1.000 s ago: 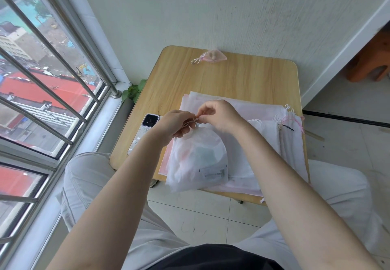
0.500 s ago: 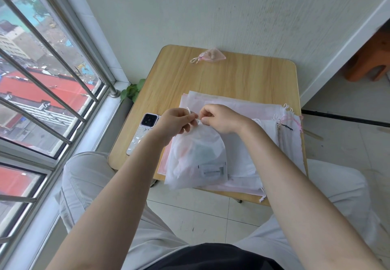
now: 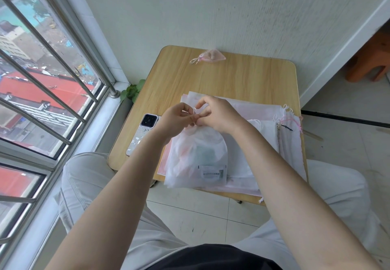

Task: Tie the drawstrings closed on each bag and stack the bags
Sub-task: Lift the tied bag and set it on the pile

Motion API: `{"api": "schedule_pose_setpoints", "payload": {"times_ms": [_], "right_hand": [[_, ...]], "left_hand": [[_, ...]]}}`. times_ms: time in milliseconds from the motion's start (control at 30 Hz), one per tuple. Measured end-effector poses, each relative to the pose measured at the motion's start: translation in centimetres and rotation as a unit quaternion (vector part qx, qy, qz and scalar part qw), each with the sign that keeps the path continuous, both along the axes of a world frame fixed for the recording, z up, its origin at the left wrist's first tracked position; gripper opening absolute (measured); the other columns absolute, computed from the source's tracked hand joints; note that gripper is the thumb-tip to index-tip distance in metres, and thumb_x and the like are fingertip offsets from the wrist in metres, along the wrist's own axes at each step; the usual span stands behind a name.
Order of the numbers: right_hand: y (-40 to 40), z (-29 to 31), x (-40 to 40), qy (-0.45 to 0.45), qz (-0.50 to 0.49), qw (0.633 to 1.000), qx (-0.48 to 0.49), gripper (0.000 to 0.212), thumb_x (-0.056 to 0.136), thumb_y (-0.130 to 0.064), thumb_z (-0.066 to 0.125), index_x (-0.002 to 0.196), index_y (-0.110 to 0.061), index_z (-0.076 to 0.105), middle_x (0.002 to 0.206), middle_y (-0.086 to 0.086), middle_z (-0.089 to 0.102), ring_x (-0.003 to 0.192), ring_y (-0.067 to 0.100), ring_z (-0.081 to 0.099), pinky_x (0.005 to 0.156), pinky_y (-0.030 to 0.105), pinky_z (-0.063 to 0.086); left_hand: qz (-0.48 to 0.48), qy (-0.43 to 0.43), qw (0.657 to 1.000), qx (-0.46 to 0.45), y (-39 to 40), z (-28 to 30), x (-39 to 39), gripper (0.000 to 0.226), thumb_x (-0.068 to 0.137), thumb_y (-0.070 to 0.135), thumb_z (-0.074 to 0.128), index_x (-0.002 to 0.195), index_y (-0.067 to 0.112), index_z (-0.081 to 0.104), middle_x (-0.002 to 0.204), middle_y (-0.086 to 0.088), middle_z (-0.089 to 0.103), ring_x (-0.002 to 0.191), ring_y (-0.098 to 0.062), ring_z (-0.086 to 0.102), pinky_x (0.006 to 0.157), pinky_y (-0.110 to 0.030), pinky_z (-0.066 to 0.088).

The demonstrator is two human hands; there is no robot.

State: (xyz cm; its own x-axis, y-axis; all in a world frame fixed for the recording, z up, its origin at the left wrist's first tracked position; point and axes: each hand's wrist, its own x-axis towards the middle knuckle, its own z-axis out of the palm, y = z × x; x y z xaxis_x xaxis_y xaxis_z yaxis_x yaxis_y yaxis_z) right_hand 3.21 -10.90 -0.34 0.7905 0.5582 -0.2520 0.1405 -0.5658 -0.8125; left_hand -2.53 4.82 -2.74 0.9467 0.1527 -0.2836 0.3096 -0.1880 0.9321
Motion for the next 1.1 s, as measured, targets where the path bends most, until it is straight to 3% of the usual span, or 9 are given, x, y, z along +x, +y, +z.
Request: {"api": "schedule_pose_setpoints", "payload": {"times_ms": [167, 267, 400, 500, 667, 767, 900, 1100], "right_hand": [[0.2, -0.1, -0.2, -0.06, -0.02, 0.998, 0.01, 0.028, 0.078, -0.01, 0.077, 0.092, -0.018, 0.054, 0.075, -0.002, 0.074, 0.07, 0.008, 0.065, 0.064, 0.027, 0.047], [0.3, -0.3, -0.3, -0.087, -0.026, 0.996, 0.019, 0.024, 0.08, -0.008, 0.073, 0.086, -0.017, 0.051, 0.071, 0.002, 0.073, 0.071, 0.013, 0.068, 0.067, 0.031, 0.052], [0.3, -0.6, -0.2, -0.113, -0.03, 0.993, 0.015, 0.019, 0.084, -0.015, 0.073, 0.082, -0.017, 0.054, 0.066, 0.001, 0.07, 0.069, 0.011, 0.067, 0.06, 0.024, 0.048], [0.3, -0.7, -0.2, -0.136, -0.032, 0.99, -0.004, 0.015, 0.083, -0.015, 0.074, 0.078, -0.018, 0.06, 0.069, -0.001, 0.068, 0.07, 0.012, 0.066, 0.06, 0.022, 0.046], [0.3, -0.7, -0.2, -0.15, -0.026, 0.988, -0.006, 0.008, 0.086, -0.014, 0.071, 0.081, -0.015, 0.065, 0.072, 0.0, 0.066, 0.072, 0.018, 0.065, 0.063, 0.026, 0.048], [0.4, -0.5, -0.3, -0.163, -0.009, 0.986, -0.023, 0.006, 0.09, -0.013, 0.065, 0.085, -0.016, 0.068, 0.074, -0.003, 0.064, 0.073, 0.016, 0.062, 0.062, 0.023, 0.044], [0.5, -0.2, -0.5, -0.19, 0.032, 0.979, -0.067, 0.024, 0.09, -0.004, 0.052, 0.091, -0.014, 0.074, 0.079, -0.006, 0.063, 0.074, 0.011, 0.055, 0.061, 0.02, 0.038], [0.5, 0.0, -0.2, -0.19, 0.077, 0.971, -0.124, 0.022, 0.095, -0.009, 0.05, 0.1, -0.011, 0.071, 0.101, 0.004, 0.068, 0.09, 0.019, 0.06, 0.077, 0.032, 0.048]], "left_hand": [[0.039, -0.004, 0.999, -0.023, 0.1, 0.3, -0.2, 0.02, 0.084, 0.018, 0.076, 0.087, 0.001, 0.066, 0.075, -0.014, 0.072, 0.063, -0.017, 0.062, 0.058, -0.018, 0.045], [0.054, 0.002, 0.998, -0.026, 0.2, 0.6, -0.2, 0.03, 0.08, 0.023, 0.08, 0.085, -0.006, 0.072, 0.075, -0.016, 0.071, 0.06, -0.014, 0.061, 0.054, -0.017, 0.043], [0.044, 0.036, 0.998, -0.003, 0.7, 0.7, -0.1, 0.021, 0.082, 0.023, 0.078, 0.085, 0.002, 0.076, 0.083, -0.016, 0.074, 0.069, -0.014, 0.065, 0.067, -0.024, 0.048], [0.022, 0.058, 0.997, 0.052, 0.5, 1.0, -0.1, 0.016, 0.08, 0.023, 0.078, 0.085, 0.008, 0.078, 0.083, -0.011, 0.072, 0.066, -0.009, 0.057, 0.063, -0.018, 0.043], [0.01, 0.082, 0.99, 0.111, 0.0, 1.7, 0.1, 0.022, 0.081, 0.026, 0.077, 0.083, 0.005, 0.077, 0.068, -0.001, 0.057, 0.056, -0.01, 0.044, 0.054, -0.02, 0.034], [0.001, 0.083, 0.989, 0.123, -0.2, 1.9, 0.3, 0.023, 0.082, 0.027, 0.073, 0.085, 0.004, 0.076, 0.072, -0.004, 0.061, 0.058, -0.01, 0.046, 0.053, -0.02, 0.034], [-0.004, 0.089, 0.988, 0.126, -0.6, 1.9, 0.5, 0.024, 0.083, 0.024, 0.068, 0.088, 0.002, 0.076, 0.077, -0.006, 0.063, 0.062, -0.011, 0.049, 0.054, -0.021, 0.035], [-0.014, 0.09, 0.987, 0.132, -0.5, 1.7, 0.2, 0.025, 0.084, 0.02, 0.068, 0.085, -0.005, 0.07, 0.073, -0.007, 0.056, 0.063, -0.016, 0.044, 0.056, -0.024, 0.032]]}}
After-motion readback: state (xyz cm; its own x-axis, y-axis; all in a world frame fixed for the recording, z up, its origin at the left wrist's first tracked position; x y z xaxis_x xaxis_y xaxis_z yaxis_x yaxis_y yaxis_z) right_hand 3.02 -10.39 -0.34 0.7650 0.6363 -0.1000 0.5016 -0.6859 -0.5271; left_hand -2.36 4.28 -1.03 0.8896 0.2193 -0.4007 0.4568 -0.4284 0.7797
